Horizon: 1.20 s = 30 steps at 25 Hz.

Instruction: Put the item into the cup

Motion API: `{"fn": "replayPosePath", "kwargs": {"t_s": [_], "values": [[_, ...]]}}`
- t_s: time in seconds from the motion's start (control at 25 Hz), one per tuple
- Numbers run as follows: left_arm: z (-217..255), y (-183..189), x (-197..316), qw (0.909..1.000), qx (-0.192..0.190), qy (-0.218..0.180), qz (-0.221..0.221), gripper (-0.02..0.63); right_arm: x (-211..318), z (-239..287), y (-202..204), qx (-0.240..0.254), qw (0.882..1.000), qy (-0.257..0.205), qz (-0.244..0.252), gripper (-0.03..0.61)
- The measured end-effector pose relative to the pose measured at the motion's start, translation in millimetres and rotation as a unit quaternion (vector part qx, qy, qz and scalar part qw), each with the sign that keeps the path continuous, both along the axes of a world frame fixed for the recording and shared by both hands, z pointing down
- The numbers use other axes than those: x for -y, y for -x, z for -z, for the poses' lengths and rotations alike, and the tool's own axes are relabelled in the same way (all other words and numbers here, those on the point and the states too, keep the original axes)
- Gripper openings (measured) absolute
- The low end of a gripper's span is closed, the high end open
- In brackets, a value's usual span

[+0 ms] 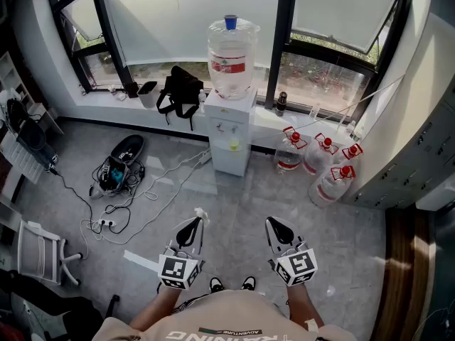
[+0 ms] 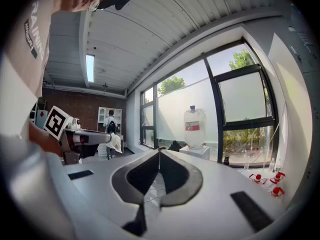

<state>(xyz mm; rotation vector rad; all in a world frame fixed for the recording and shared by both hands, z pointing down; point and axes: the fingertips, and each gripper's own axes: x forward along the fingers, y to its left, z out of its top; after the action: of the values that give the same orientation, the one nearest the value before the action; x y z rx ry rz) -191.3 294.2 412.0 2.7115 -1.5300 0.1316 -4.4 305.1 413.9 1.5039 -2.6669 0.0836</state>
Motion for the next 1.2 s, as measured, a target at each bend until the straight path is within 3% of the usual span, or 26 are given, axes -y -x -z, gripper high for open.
{"fn": "replayPosePath", "kwargs": {"t_s": [0.8, 1.04, 1.2], "values": [[-3, 29, 9, 0.9999, -0.006, -0.004, -0.014, 0.008, 5, -14, 21, 0.003, 1.0, 0.012, -0.026, 0.012], [-22, 38, 36, 0.9995, -0.021, 0.013, -0.022, 0.008, 15, -33, 25, 0.02, 0.998, 0.024, -0.048, 0.012], [-26, 36, 57, 0.9994, -0.012, 0.021, -0.023, 0.008, 36, -41, 23, 0.002, 0.999, 0.028, -0.045, 0.012]]}}
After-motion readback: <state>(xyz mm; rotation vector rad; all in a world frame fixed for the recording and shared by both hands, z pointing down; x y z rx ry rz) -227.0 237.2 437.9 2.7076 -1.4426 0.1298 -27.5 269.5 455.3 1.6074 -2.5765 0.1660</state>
